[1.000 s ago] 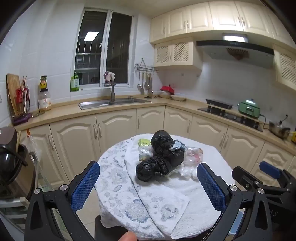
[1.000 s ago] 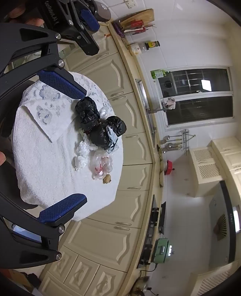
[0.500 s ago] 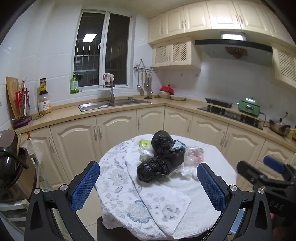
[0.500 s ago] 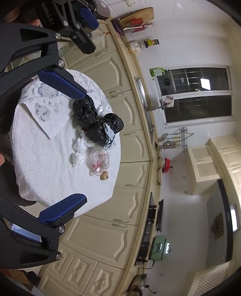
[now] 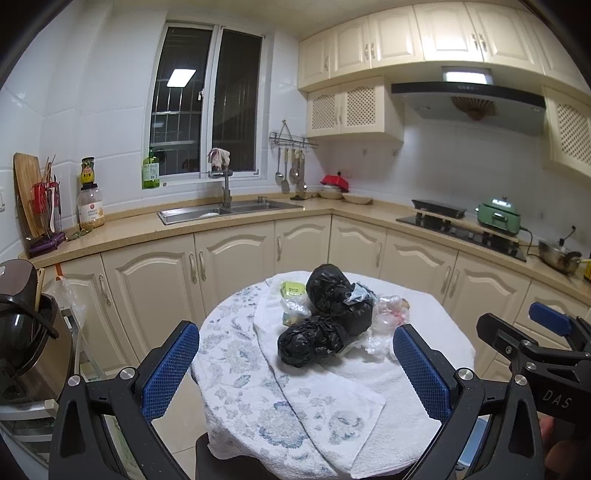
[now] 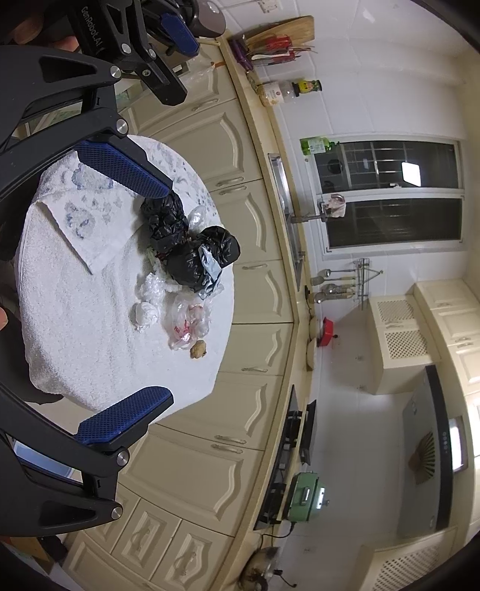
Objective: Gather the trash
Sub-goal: 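Approach the trash pile on the table with both tools, then grasp the black bag with the left tool while the right tool grasps the white tissue, then carry both items to the blue bin and open both tools to drop them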
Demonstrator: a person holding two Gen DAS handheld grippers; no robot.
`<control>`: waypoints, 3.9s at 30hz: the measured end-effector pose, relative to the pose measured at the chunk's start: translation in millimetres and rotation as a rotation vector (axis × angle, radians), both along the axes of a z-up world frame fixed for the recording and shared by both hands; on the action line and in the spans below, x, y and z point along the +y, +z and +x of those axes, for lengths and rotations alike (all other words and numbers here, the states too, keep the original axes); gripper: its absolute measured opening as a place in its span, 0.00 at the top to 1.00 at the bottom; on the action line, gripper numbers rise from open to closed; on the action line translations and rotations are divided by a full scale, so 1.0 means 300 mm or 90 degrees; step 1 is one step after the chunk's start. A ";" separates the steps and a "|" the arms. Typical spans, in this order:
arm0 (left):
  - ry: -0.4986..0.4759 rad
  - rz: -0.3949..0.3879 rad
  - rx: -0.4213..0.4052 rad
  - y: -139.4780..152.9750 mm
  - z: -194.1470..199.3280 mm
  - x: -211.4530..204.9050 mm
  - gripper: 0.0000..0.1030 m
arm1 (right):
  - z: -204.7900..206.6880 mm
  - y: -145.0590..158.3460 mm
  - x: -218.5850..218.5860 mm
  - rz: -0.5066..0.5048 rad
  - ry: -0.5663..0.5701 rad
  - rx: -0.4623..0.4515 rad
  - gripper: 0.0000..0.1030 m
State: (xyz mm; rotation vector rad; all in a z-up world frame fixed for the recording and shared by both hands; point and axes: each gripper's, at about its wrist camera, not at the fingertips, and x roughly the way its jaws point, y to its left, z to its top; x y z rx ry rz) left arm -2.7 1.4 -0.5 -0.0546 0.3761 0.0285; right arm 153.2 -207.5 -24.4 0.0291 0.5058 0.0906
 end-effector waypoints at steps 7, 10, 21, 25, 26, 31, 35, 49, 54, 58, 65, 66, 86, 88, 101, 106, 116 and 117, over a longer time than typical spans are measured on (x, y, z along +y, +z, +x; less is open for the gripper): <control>0.008 0.007 -0.001 -0.007 0.003 0.004 0.01 | 0.016 0.002 0.016 -0.018 0.010 -0.001 0.00; 0.012 0.007 0.001 -0.007 0.014 0.007 0.01 | 0.034 -0.006 0.017 -0.024 0.015 0.006 0.00; 0.013 0.012 0.004 -0.032 0.049 0.017 0.01 | 0.084 -0.024 0.034 -0.029 0.029 0.015 0.00; 0.012 0.016 0.014 -0.059 0.094 0.018 0.01 | 0.120 -0.051 0.042 -0.032 0.038 0.030 0.00; 0.013 0.017 0.014 -0.064 0.105 0.020 0.01 | 0.135 -0.065 0.044 -0.034 0.042 0.033 0.00; 0.018 0.021 0.051 -0.145 0.233 0.021 0.01 | 0.228 -0.150 0.036 -0.041 0.046 0.073 0.00; 0.018 0.022 0.081 -0.187 0.352 0.022 0.01 | 0.302 -0.224 0.010 -0.035 0.039 0.109 0.00; 0.000 0.027 0.175 -0.285 0.670 0.051 0.01 | 0.542 -0.415 -0.053 -0.016 0.030 0.249 0.02; -0.063 0.028 0.202 -0.322 0.759 0.043 0.01 | 0.607 -0.493 -0.079 -0.016 0.029 0.307 0.07; -0.076 0.042 0.229 -0.366 0.842 0.055 0.01 | 0.640 -0.540 -0.099 -0.014 0.028 0.340 0.18; -0.106 0.065 0.258 -0.411 0.953 0.022 0.01 | 0.681 -0.599 -0.114 0.002 0.031 0.368 0.30; -0.113 0.064 0.264 -0.422 0.973 0.013 0.01 | 0.684 -0.604 -0.111 0.001 0.033 0.370 0.34; -0.113 0.003 0.276 -0.446 0.919 0.070 0.44 | 0.626 -0.579 -0.186 0.079 0.045 0.340 0.66; -0.109 -0.009 0.272 -0.436 0.896 0.076 0.44 | 0.611 -0.568 -0.201 0.092 0.048 0.335 0.66; -0.121 -0.004 0.152 -0.219 0.679 -0.020 0.45 | 0.511 -0.471 -0.357 0.153 0.023 0.275 0.66; -0.193 -0.004 0.101 -0.123 0.640 -0.190 0.45 | 0.432 -0.389 -0.510 0.177 -0.025 0.228 0.66; -0.434 -0.029 0.133 -0.168 0.685 -0.711 0.45 | 0.188 -0.386 -1.022 0.187 -0.248 0.211 0.66; -0.457 -0.037 0.147 -0.188 0.690 -0.765 0.45 | 0.165 -0.397 -1.065 0.187 -0.266 0.216 0.66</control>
